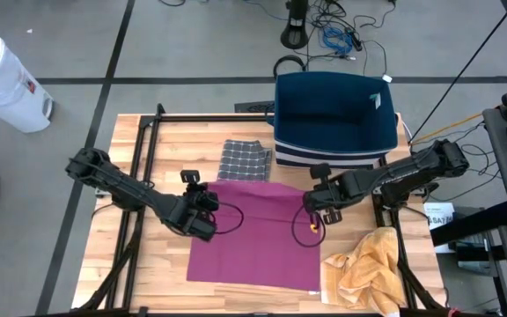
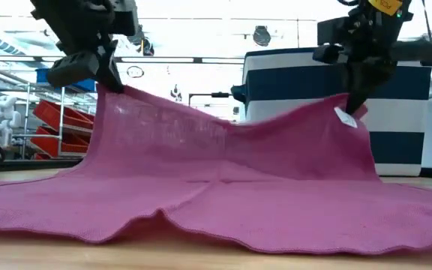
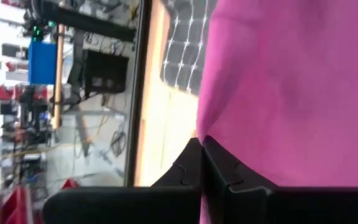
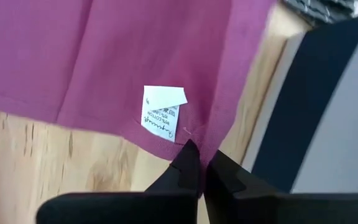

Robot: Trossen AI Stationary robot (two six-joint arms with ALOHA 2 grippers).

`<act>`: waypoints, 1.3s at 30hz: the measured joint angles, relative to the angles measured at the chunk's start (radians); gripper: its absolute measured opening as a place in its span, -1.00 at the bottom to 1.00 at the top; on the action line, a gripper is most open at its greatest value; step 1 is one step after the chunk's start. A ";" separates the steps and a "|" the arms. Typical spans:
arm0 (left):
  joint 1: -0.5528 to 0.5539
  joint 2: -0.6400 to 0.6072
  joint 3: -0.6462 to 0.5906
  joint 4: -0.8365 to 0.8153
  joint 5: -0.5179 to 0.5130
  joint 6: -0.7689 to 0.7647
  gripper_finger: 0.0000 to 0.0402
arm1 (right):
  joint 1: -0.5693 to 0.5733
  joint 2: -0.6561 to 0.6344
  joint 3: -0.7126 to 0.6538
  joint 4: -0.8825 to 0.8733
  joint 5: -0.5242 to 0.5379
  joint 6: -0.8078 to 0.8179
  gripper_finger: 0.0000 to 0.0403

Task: Fold towel
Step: Fold the pink towel

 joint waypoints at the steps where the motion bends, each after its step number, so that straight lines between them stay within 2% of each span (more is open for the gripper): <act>1: -0.003 -0.008 -0.015 0.039 0.000 0.022 -1.00 | 0.000 -0.001 -0.013 0.021 0.000 -0.008 -1.00; 5: -0.016 -0.027 -0.071 0.149 0.026 0.083 -1.00 | 0.004 -0.002 -0.053 0.053 -0.004 -0.006 -1.00; 13: -0.098 -0.043 -0.089 0.153 0.061 0.070 -1.00 | 0.066 -0.007 -0.070 0.074 -0.026 0.037 -1.00; 24: -0.279 -0.179 -0.089 0.159 0.060 -0.066 -1.00 | 0.209 -0.107 -0.070 0.092 -0.027 0.185 -1.00; 29: -0.345 -0.184 -0.089 0.160 0.111 -0.107 -1.00 | 0.290 -0.133 -0.069 0.127 -0.050 0.248 -1.00; 39: -0.406 -0.181 -0.089 0.179 0.182 -0.193 -1.00 | 0.405 -0.110 -0.069 0.196 -0.075 0.328 -1.00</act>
